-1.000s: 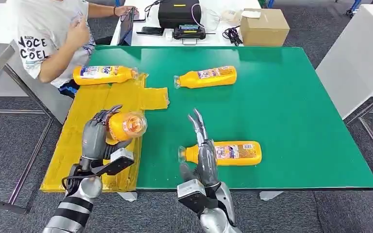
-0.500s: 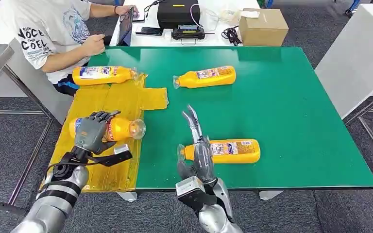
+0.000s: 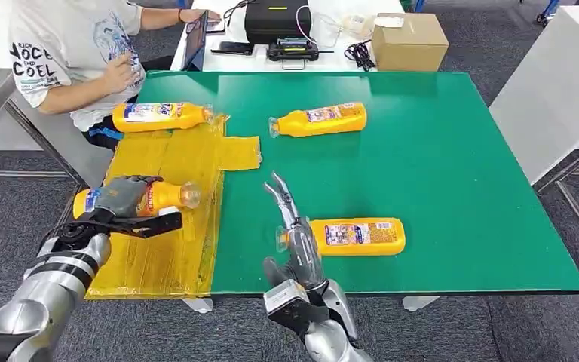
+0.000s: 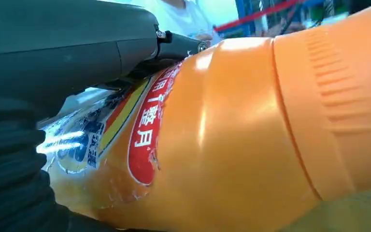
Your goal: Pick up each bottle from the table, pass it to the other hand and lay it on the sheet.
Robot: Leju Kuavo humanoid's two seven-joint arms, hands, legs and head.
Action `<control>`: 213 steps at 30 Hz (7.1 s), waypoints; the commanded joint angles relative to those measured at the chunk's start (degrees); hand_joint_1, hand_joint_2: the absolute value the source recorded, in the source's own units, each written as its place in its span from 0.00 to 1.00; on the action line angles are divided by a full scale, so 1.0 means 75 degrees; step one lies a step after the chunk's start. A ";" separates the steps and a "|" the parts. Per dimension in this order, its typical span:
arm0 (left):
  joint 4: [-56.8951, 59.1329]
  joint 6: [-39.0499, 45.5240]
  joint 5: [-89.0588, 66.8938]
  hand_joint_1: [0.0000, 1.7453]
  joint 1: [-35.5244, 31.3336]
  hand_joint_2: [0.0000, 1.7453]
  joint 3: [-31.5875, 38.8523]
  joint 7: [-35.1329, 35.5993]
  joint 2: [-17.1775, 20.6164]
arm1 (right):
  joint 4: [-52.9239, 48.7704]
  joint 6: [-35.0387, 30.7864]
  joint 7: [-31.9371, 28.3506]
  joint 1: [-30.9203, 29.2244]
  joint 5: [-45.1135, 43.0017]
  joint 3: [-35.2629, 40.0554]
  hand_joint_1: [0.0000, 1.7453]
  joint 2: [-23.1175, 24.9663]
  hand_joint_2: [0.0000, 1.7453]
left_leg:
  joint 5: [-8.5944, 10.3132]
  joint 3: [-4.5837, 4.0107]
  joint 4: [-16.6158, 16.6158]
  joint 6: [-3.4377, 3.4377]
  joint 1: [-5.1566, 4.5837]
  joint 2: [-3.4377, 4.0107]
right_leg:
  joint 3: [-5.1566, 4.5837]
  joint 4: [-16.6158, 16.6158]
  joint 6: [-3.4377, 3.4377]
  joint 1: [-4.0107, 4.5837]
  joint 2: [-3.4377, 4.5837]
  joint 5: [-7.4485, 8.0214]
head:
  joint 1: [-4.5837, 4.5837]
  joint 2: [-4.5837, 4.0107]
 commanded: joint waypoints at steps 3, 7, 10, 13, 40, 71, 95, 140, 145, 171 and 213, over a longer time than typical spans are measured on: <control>0.1236 -0.1008 -0.0864 1.00 -0.1264 1.00 -0.1254 0.0469 0.0245 | 0.0852 0.0127 0.0044 -0.0293 -0.0098 0.0031 0.00 -0.0093 0.00 | -0.0003 0.0006 0.0001 -0.0007 0.0009 -0.0002 | 0.0010 -0.0004 -0.0009 0.0009 -0.0004 -0.0002 | 0.0000 0.0000; 0.1299 -0.1527 -0.0361 1.00 -0.1127 1.00 -0.0988 0.0118 0.0150 | 0.0980 0.0143 0.0042 -0.0298 -0.0099 -0.0011 0.00 -0.0060 0.00 | -0.0010 0.0021 0.0003 -0.0013 0.0016 0.0004 | 0.0028 -0.0007 -0.0017 0.0017 0.0000 -0.0006 | 0.0000 0.0000; 0.1303 -0.1617 -0.0488 1.00 -0.0933 1.00 -0.1268 0.0071 0.0124 | 0.1109 0.0221 0.0110 -0.0298 -0.0232 -0.0145 0.00 -0.0021 0.00 | -0.0008 0.0020 0.0000 -0.0013 0.0014 0.0008 | 0.0025 -0.0009 -0.0016 0.0015 0.0004 -0.0003 | 0.0000 0.0000; 0.1328 -0.1627 -0.0500 1.00 -0.0753 1.00 -0.1356 0.0075 0.0061 | 0.1181 0.0269 0.0118 -0.0326 -0.0290 -0.0187 0.00 0.0009 0.00 | -0.0006 0.0025 -0.0006 -0.0012 0.0011 0.0004 | 0.0028 -0.0012 -0.0016 0.0012 0.0000 -0.0004 | 0.0000 0.0000; 0.1105 -0.3724 0.2400 0.00 -0.0162 0.00 -0.0113 -0.1379 0.0091 | 0.2049 0.0236 0.0109 -0.0684 -0.0439 -0.0176 0.00 0.0157 0.00 | -0.0010 0.0047 -0.0013 -0.0014 0.0007 0.0031 | 0.0045 -0.0016 -0.0018 0.0008 0.0029 0.0001 | 0.0000 0.0000; -0.3715 0.2644 0.7442 0.00 0.1799 0.00 0.1597 -0.3283 -0.2152 | 0.1965 -0.1151 0.0926 -0.1019 0.1541 0.0372 0.00 -0.0641 0.00 | -0.0005 0.0024 -0.0004 -0.0008 0.0003 0.0000 | 0.0027 -0.0014 -0.0012 0.0007 -0.0003 -0.0002 | -0.0003 0.0000; -0.3045 0.1838 0.8409 0.00 0.3228 0.00 0.2027 -0.3267 -0.1944 | 0.1010 0.2079 0.3037 -0.1628 0.0899 -0.1294 0.00 -0.2755 1.00 | -0.0008 0.0018 0.0003 -0.0001 -0.0006 0.0003 | 0.0024 -0.0015 -0.0007 0.0000 -0.0001 0.0000 | -0.0003 0.0000; -0.0871 0.1683 0.7890 0.00 0.2099 1.00 0.1073 -0.3320 -0.2236 | 0.3107 0.4196 0.4180 -0.3895 0.0113 0.1950 0.00 -0.4519 1.00 | -0.0014 0.0022 0.0009 -0.0010 -0.0005 0.0011 | 0.0029 -0.0012 -0.0009 0.0003 0.0011 0.0004 | -0.0006 0.0000; -0.0866 0.1705 0.7889 0.00 0.2093 1.00 0.1062 -0.3319 -0.2257 | 0.3184 0.4168 0.4196 -0.3916 0.0129 0.2003 0.00 -0.4436 1.00 | -0.0012 0.0021 0.0006 -0.0009 -0.0005 0.0016 | 0.0027 -0.0013 -0.0006 0.0004 0.0013 0.0006 | -0.0006 0.0000; -0.0627 0.1601 0.8214 0.00 0.1942 1.00 0.0884 -0.3317 -0.2419 | 0.4523 0.4549 0.4480 -0.4592 0.0577 0.3469 0.00 -0.4202 1.00 | -0.0005 0.0027 0.0008 -0.0005 -0.0007 -0.0010 | 0.0037 -0.0012 -0.0002 0.0001 -0.0011 0.0005 | -0.0006 0.0000; -0.4139 -0.3322 1.0191 0.00 0.3371 1.00 -0.0207 -0.2040 -0.2166 | 0.0391 -0.0996 0.1458 -0.0339 0.1081 -0.2737 1.00 -0.1026 1.00 | -0.0013 0.0003 0.0002 -0.0009 -0.0004 0.0001 | 0.0008 -0.0013 -0.0006 0.0003 -0.0004 0.0000 | -0.0006 0.0000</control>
